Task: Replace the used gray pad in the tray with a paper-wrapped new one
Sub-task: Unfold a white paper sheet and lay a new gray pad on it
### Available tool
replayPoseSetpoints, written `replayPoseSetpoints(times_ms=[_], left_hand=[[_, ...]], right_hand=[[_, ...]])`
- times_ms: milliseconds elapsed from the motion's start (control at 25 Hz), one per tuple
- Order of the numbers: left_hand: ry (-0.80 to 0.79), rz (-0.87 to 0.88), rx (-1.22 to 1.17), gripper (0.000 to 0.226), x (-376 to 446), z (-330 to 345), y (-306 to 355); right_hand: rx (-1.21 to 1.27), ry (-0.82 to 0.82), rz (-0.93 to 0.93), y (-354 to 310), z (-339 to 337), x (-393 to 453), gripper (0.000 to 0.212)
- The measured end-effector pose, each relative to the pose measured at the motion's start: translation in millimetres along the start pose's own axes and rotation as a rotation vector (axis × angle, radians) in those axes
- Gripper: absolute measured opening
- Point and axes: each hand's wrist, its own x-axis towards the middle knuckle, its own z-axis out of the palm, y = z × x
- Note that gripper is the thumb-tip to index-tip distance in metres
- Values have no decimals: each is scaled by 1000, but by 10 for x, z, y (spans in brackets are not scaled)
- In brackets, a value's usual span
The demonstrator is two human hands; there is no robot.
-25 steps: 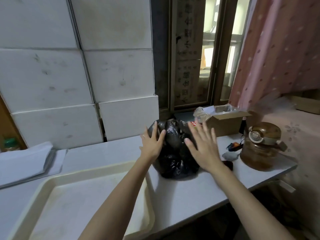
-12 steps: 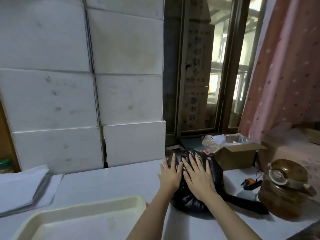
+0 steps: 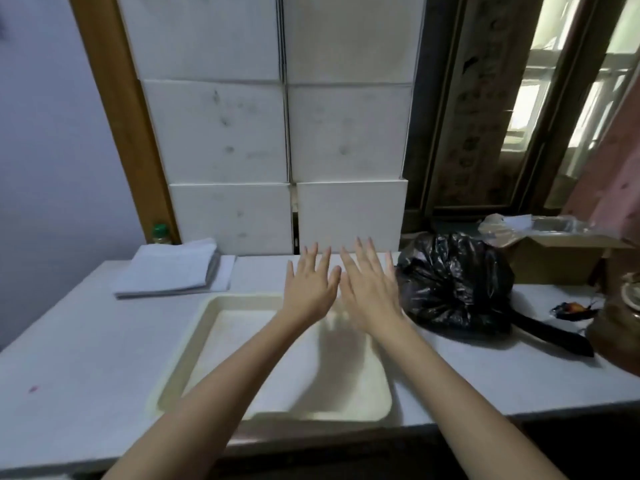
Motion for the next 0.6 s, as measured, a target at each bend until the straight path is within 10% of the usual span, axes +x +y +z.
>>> replayPoseSetpoints(times_ms=[320,600], left_hand=[[-334,-119,151,63,-974,-5,-901],[-437,-199,168,67,-1083,-14,-1077]], right_hand=[[80,-678,146,-909,291,-553,52],[-14,-782,110,-911,504,-652,55]])
